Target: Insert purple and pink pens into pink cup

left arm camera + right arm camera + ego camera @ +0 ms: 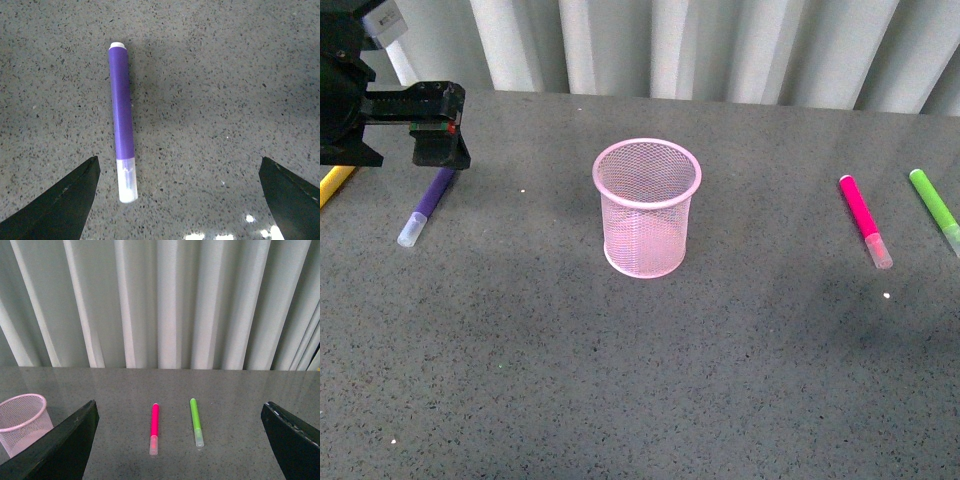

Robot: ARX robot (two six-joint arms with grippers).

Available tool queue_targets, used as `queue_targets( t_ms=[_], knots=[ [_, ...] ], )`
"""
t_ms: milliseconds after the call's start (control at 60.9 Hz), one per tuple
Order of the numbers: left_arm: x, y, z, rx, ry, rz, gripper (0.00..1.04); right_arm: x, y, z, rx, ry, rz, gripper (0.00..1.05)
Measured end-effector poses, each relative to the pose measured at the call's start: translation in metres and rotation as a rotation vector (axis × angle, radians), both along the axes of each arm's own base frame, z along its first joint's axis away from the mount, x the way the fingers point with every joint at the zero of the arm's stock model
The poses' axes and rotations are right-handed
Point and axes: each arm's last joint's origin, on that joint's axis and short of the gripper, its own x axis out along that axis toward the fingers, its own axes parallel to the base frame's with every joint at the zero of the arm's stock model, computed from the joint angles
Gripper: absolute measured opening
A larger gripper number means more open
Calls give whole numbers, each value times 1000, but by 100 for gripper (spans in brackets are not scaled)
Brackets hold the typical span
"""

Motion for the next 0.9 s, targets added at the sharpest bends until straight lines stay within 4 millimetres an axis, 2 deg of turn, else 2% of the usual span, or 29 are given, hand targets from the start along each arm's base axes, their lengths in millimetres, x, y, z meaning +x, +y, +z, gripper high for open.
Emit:
queue_targets(
  t_ms=[345,904],
  knots=[
    [30,3,-16,29,10,-11,98,0,0,0,0,0,0,98],
    [61,7,-45,55,73,-1,98,0,0,0,0,0,0,98]
  ],
)
